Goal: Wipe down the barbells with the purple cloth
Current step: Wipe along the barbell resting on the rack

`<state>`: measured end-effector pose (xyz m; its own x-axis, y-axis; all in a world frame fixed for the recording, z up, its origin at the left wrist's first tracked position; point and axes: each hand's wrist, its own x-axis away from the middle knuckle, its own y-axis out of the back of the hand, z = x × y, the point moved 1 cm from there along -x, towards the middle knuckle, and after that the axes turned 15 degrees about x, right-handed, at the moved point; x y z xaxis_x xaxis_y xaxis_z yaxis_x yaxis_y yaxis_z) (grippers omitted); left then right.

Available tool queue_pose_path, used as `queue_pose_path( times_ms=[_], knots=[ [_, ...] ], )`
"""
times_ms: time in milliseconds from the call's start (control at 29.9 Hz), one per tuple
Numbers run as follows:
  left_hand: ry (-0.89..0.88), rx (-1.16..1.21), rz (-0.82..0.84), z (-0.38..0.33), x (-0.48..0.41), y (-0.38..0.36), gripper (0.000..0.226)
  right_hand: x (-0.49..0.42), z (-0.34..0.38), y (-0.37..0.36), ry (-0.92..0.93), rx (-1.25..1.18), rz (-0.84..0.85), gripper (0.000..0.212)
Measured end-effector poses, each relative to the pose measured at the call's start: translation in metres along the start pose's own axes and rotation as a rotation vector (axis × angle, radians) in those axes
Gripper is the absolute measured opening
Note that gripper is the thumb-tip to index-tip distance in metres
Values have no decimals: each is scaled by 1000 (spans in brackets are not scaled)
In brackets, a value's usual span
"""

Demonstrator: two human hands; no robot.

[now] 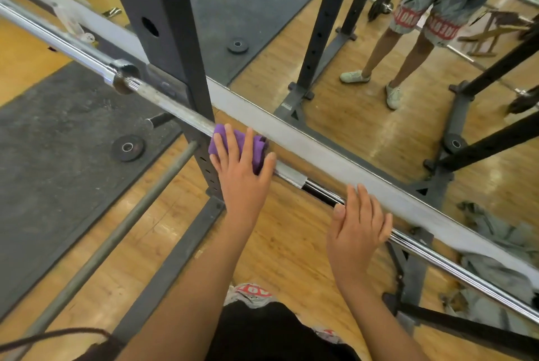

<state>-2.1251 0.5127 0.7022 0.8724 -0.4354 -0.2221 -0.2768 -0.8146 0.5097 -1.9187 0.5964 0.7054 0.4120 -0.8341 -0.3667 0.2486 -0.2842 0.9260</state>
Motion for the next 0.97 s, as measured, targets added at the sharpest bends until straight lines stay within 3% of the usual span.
queue_pose_path(
  times_ms=[301, 401, 535, 669, 736, 870, 970],
  knots=[
    [-387, -235, 266, 27, -28, 50, 55, 1, 1, -2, -10, 8, -44, 50],
    [-561, -378, 400, 32, -48, 64, 56, -1, 3, -5, -21, 22, -97, 50],
    [-646, -517, 601, 30, -74, 66, 61, 0, 3, -8, -33, 26, -142, 48],
    [-787, -461, 578, 24, -87, 71, 47, -1, 5, -9, -47, 36, -133, 49],
    [-766, -381, 506, 14, -94, 68, 39, 1, 5, -9, -54, 42, -130, 48],
    [-643, -401, 531, 3, -89, 55, 63, 1, 3, -6, -41, 34, -114, 47],
    [-669, -438, 591, 10, -84, 56, 63, 1, 3, -5, -38, 19, -93, 45]
  ],
)
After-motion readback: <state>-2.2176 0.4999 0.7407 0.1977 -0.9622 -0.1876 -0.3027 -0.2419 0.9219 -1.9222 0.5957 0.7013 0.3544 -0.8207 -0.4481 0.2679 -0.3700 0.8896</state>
